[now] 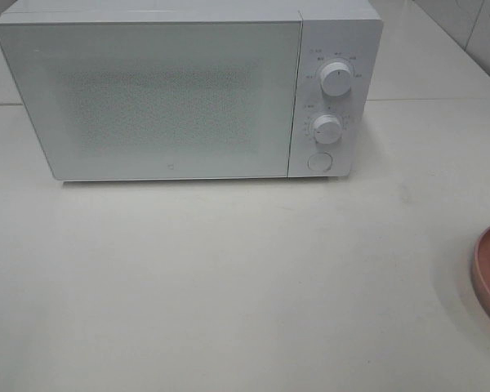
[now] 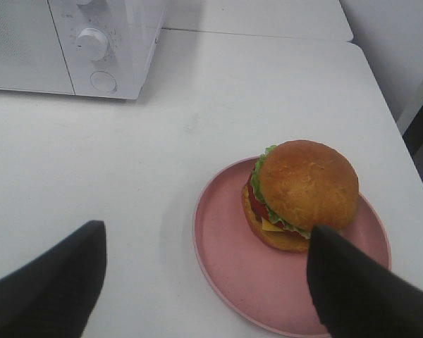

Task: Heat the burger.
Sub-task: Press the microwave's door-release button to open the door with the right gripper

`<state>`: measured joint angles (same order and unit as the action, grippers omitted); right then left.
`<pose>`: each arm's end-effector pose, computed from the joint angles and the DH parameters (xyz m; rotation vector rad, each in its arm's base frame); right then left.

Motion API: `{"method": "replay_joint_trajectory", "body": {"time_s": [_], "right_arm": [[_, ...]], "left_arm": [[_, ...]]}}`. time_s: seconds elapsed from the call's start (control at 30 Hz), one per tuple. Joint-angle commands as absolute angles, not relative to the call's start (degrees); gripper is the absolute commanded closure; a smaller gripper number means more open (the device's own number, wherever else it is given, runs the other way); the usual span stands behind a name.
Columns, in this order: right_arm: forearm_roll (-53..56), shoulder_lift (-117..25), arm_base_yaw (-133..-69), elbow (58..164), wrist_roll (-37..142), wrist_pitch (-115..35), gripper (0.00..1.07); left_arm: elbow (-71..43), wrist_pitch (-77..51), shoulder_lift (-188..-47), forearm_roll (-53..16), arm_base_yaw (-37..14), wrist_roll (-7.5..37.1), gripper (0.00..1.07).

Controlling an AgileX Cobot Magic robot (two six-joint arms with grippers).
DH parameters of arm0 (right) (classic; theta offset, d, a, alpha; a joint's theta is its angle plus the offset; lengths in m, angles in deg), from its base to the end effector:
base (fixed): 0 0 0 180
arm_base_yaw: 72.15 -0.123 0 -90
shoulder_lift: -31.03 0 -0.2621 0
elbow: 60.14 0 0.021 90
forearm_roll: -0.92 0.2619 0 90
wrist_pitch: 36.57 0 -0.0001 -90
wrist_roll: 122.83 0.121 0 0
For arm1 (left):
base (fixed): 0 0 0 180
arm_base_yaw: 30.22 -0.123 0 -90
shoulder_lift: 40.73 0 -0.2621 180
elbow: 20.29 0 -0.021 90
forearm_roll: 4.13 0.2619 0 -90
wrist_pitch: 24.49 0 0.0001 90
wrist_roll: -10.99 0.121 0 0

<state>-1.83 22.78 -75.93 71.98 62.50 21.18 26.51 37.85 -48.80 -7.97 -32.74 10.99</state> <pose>0.0571 -0.0012 0.2750 0.0277 1.9868 0.0460 0.0503 -0.0050 0.2725 -0.0397 2.0439 -0.0527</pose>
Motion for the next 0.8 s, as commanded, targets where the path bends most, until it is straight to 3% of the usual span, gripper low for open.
{"method": "replay_joint_trajectory", "body": {"time_s": [0.03, 0.8], "right_arm": [[-1.78, 24.22, -75.70, 71.92, 62.27, 20.38, 0.31], [-1.78, 19.58, -75.70, 74.61, 62.84, 17.00, 0.31]], "left_arm": [[26.62, 36.93, -47.60, -8.43, -32.91, 10.99, 0.16], [26.62, 36.93, -47.60, -8.43, -32.91, 10.99, 0.16]]}}
